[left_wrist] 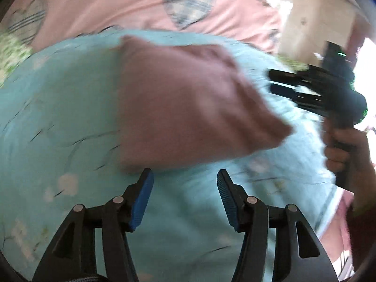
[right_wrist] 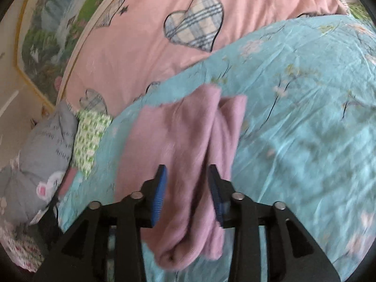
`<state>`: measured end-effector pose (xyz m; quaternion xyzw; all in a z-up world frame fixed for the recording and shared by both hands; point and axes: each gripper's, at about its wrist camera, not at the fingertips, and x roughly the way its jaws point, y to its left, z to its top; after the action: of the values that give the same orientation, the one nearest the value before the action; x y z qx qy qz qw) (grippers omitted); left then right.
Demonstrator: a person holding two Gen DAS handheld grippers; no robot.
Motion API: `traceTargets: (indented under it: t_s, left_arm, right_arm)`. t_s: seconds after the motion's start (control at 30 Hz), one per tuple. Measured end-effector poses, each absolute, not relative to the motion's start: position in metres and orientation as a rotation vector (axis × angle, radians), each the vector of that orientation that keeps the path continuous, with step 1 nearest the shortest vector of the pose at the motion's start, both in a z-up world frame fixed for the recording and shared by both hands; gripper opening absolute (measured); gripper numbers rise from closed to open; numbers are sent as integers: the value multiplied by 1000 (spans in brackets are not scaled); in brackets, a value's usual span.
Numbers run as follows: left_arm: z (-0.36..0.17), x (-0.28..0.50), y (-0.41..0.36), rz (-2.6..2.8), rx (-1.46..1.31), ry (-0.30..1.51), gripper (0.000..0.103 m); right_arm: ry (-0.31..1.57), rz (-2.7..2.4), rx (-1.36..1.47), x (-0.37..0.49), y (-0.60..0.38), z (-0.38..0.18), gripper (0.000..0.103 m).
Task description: Fold small clothes
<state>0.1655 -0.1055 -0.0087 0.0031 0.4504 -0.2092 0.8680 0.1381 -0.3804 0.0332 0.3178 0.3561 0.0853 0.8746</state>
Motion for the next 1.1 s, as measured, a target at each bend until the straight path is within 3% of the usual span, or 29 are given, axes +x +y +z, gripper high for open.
traceTargets:
  t_s: [0.5,0.53,0.6,0.67,0.77,0.97,1.1]
  left_arm:
    - [-35,220,-85,-246,-1,933,57]
    - [-35,222,-80,-247,-37,932,56]
    - [-37,225,-77,-246,-62,938,55]
    - [-37,224,-82,-240,-31,936,48]
    - [-35,228,-86,-243,-33,940,42]
    - [-27,230,-79,-229,-103,954,41]
    - [-30,230,-82,-195,-89,987,40]
  right_arm:
    - [831,155,609,136,-341,5,47]
    - [837,159,603,135,-339,4,45]
    - [851,175,586,134,-336,0,25]
    - [886,203,590,138,-331,-7,12]
    - [877,208,563,141,-325,-2,10]
    - [661,188,570,125,-366,70,9]
    - [753,181,536,128,-370,47,9]
